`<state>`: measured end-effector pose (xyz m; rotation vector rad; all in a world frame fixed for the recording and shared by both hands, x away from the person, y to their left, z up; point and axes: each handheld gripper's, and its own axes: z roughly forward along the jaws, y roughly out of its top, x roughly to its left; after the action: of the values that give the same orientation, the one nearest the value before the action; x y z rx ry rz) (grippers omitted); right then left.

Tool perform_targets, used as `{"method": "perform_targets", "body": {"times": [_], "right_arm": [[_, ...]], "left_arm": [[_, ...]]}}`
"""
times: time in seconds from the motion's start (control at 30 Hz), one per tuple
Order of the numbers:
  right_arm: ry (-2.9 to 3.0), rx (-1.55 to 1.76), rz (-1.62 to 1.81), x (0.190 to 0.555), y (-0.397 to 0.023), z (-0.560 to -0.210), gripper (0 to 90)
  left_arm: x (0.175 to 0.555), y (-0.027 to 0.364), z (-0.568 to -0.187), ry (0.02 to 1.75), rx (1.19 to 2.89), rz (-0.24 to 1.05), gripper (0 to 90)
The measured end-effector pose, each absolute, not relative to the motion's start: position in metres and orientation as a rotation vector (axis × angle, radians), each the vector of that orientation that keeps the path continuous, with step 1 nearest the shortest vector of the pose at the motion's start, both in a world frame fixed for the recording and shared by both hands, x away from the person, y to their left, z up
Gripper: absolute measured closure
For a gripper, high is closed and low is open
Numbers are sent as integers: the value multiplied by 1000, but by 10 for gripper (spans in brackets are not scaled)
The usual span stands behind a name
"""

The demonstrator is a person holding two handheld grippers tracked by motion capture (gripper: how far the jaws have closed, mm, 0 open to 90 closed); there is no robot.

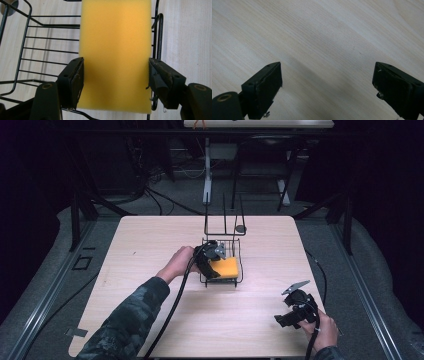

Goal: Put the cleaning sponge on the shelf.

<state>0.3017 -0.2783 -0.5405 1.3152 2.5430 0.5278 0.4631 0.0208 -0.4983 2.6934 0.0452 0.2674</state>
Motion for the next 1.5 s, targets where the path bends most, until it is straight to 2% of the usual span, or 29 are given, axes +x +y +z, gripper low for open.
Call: {"method": "perform_targets", "body": {"times": [0.2,0.37,0.53,0.93,1.13,1.5], "right_arm": [[2542,1311,531,302,-279,-540,86],[2540,1311,531,302,-279,-540,86],[2540,1316,534,302,-279,-540,86],[2534,1318,533,301,-278,-540,86],[2536,1313,531,301,-278,-540,87],[2508,1297,550,300,-278,-537,90]], "left_arm": [[464,22,-500,60,2685,247,272],[465,24,-501,93,2690,252,150],[463,26,-497,129,2647,264,89],[453,42,-483,208,2545,263,35],[441,53,-478,212,2527,297,32],[421,75,-465,262,2469,282,20]]}}
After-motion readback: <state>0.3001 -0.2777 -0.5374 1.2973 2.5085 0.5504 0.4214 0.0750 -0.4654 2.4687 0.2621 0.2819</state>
